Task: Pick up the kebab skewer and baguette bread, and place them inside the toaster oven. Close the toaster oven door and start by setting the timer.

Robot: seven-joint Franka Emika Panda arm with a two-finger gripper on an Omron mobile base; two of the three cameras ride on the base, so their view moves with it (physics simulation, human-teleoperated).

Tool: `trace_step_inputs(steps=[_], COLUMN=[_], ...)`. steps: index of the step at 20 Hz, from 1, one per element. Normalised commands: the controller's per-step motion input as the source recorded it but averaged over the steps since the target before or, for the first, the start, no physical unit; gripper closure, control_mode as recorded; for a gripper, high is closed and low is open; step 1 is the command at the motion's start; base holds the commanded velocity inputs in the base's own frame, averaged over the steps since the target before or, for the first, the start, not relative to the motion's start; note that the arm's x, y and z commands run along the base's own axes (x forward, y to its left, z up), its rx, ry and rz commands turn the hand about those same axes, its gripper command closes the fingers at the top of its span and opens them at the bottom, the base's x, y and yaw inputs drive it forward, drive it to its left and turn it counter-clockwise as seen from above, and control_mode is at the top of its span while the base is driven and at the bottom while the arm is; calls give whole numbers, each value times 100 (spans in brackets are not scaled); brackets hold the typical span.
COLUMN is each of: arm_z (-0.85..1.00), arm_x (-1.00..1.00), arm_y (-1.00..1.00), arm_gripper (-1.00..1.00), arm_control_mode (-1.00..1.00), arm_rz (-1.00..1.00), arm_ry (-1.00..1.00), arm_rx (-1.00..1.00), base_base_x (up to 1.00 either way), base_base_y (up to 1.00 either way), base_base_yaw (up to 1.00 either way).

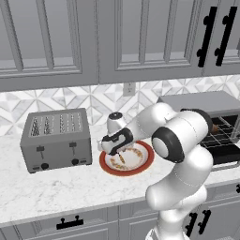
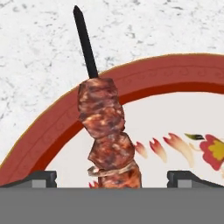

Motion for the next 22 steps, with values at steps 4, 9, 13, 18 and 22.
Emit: trace_step_inputs(steps=[4, 9, 13, 18, 22], arm_z=[-13, -10, -11, 4, 62], arm_x=[2, 0, 0, 0, -17], arm_y=[0, 0, 0, -7, -33], arm_gripper=[-100, 100, 100, 100, 100], arm_control_mode=[-100, -100, -100, -100, -100], arm_rz=[0, 0, 0, 0, -2], arm_ry=[0, 0, -1, 0, 0], arm_rx=[0, 0, 0, 0, 0], base_base_x=[0, 0, 0, 0, 0], base_base_y=[0, 0, 0, 0, 0], base_base_yaw=[0, 0, 0, 0, 0])
